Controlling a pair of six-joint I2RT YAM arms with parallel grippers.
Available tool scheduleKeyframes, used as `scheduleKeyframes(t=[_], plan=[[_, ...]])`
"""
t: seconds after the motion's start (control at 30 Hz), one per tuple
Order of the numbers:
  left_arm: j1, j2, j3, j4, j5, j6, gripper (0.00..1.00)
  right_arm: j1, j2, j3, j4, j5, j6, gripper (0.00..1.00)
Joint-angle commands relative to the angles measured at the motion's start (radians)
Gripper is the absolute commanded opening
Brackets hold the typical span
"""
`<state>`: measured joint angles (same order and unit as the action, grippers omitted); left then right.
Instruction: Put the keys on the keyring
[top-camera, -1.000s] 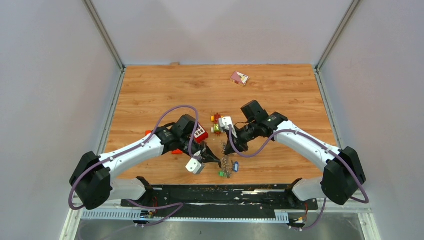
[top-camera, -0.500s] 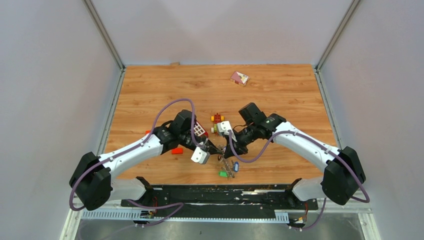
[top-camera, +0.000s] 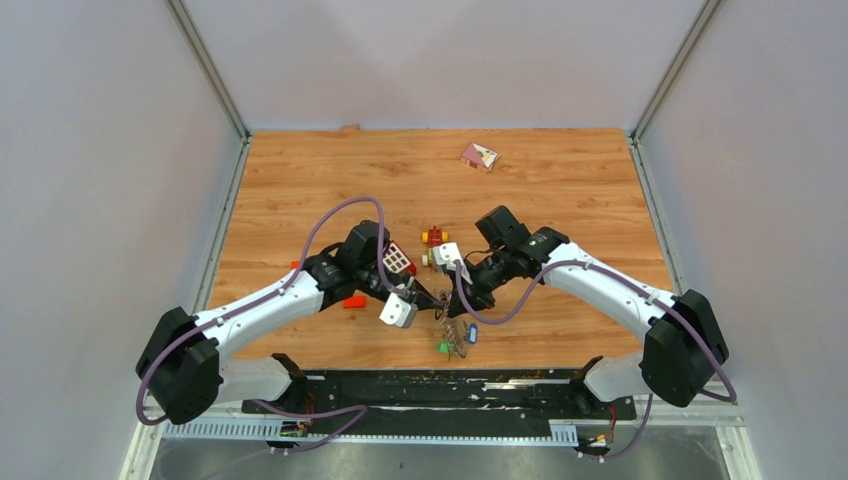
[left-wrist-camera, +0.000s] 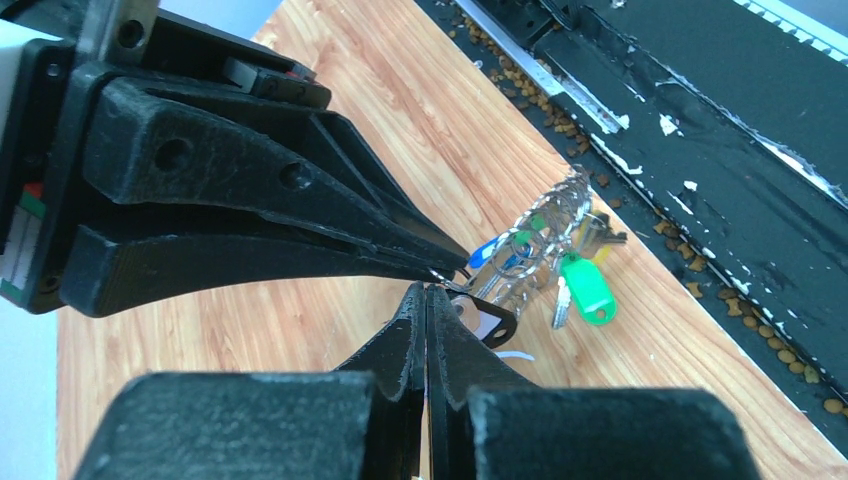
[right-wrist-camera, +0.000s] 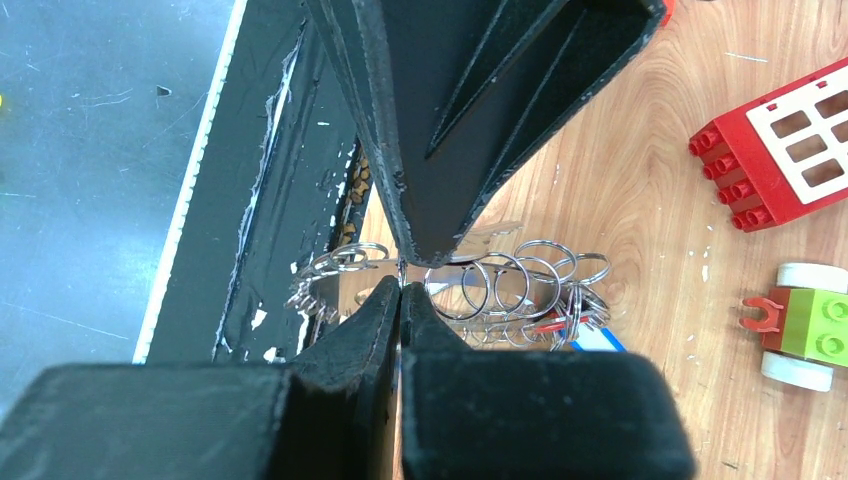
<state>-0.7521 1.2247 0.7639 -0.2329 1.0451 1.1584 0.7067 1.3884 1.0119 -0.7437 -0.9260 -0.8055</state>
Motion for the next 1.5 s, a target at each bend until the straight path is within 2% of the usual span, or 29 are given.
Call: scheduleKeyframes(t=[0.0, 0.77, 1.47], plan=[[0.001, -0.019, 0.006, -0.056, 0.048, 0.064, 0.00, 0.005, 0.004, 0.034, 0.009, -0.028, 0.002, 0.00], [-0.004, -0.005, 0.003, -0.034, 0.022, 0.066, 0.00, 0.023, 0.023, 0.046, -0.003, -0.049, -0.005, 0.00], [-0.028, 0.003, 0.012, -0.124, 0.029, 0.158, 0.00, 0.023, 0.034, 0.053, 0.014, -0.023, 0.025, 0.00]])
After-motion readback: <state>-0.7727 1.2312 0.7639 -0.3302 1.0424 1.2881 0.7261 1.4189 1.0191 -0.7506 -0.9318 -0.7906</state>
